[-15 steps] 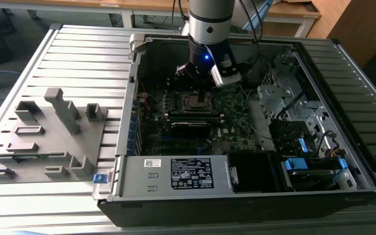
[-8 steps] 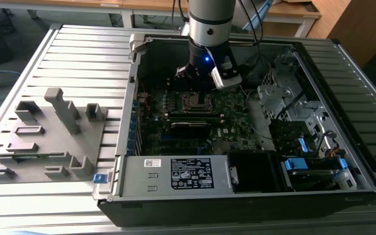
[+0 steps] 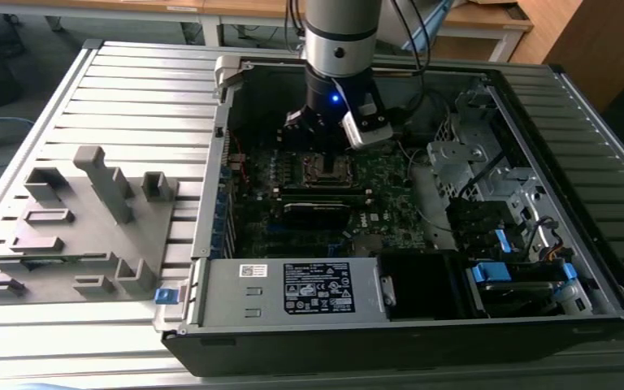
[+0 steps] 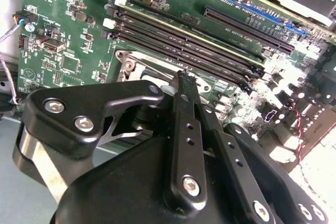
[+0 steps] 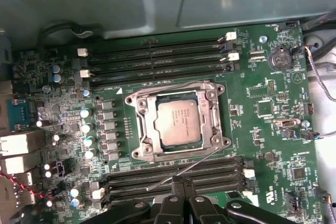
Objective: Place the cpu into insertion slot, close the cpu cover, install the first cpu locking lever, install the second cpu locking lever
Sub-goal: 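Install the second cpu locking lever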
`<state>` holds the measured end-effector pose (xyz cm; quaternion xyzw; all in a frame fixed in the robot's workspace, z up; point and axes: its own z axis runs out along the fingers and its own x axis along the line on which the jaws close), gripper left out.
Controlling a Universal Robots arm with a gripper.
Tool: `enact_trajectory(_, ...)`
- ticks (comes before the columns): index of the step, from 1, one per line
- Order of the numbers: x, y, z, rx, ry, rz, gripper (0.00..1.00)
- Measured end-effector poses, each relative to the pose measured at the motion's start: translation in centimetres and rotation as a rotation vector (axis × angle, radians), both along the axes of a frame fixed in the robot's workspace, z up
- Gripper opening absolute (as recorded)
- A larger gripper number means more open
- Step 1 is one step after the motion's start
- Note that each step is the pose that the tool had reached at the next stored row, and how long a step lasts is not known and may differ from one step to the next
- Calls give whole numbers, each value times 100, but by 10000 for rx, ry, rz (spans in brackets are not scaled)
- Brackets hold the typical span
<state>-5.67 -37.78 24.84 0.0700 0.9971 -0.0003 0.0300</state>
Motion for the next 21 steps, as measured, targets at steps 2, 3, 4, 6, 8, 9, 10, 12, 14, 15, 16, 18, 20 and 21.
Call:
enact_trajectory(2, -2, -1, -6, -2, -1, 43, 11)
enact_trajectory(3, -3, -1, -10, -2, 0, 87, 11)
enact_trajectory(4, -4, -1, -14, -2, 0, 139, 11)
enact_trajectory(6, -6, -1, -19, -3, 1, 232, 11)
enact_trajectory(8, -25, -1, -24, -1, 0, 245, 11)
enact_trajectory(9, -43, -1, -27, -1, 0, 247, 11)
enact_trajectory(10, -63, -1, -30, -1, -1, 247, 11)
enact_trajectory(12, -94, 0, -39, 0, -1, 265, 11)
enact_trajectory(14, -106, 0, -50, 4, -1, 314, 11)
enact_trajectory(15, -108, 0, -56, 5, -1, 351, 11)
enact_trajectory(16, -108, 0, -59, 4, 0, 391, 11)
enact_trajectory(18, -109, 0, -70, 4, 0, 463, 11)
enact_trajectory(20, -109, 0, -85, 6, 0, 528, 11)
enact_trajectory(21, -110, 0, -90, 6, 0, 552, 11)
